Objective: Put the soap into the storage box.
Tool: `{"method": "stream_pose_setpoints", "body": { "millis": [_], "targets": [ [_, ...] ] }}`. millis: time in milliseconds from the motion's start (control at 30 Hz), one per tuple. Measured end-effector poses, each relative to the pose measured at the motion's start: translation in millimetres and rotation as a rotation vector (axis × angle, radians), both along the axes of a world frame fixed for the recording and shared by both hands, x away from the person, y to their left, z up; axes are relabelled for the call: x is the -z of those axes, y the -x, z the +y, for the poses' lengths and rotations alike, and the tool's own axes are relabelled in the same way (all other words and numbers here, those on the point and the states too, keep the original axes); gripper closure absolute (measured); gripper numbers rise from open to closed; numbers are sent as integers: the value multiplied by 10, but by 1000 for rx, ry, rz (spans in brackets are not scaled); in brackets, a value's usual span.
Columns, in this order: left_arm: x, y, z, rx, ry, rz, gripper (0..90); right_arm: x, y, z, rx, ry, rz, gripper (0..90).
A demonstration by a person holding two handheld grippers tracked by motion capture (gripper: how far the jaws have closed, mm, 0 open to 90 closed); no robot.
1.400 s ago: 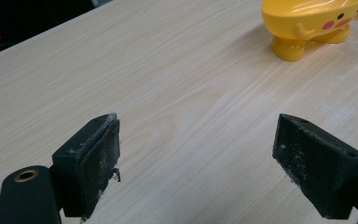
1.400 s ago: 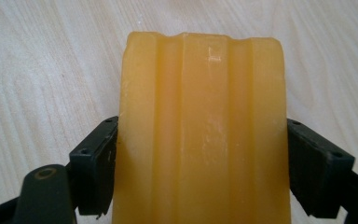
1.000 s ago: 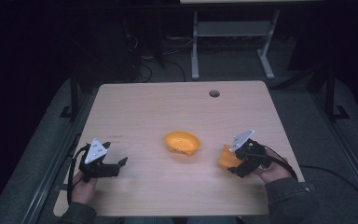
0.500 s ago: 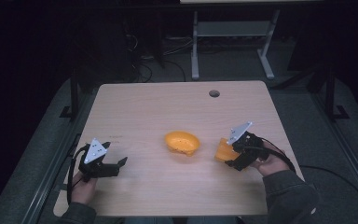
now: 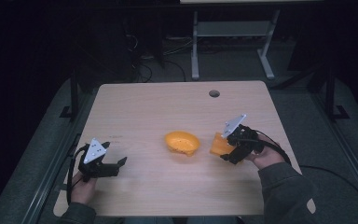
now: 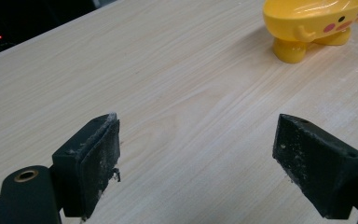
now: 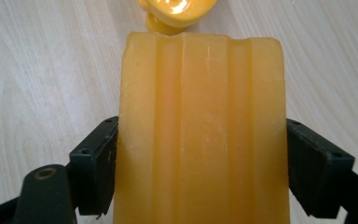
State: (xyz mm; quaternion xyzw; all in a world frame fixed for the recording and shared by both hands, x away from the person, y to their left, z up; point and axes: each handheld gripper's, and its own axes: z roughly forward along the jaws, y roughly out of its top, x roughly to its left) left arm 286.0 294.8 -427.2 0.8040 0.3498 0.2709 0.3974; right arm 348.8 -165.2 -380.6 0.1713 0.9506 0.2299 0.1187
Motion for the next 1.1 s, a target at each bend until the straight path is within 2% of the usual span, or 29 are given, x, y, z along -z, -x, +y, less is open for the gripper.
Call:
{"method": "stream_pose_setpoints", "body": {
  "millis": [400, 767, 1100],
  "targets": [
    [-6, 4, 8, -3, 6, -2, 141, -56, -126, 223, -43, 23, -11, 207],
    [-7, 0, 17, -3, 8, -6, 141, -97, -239, 427, -81, 17, -6, 207],
    [-7, 3, 13, -3, 11, -6, 141, -154, -298, 539, -103, 16, -6, 207]
  ]
}}
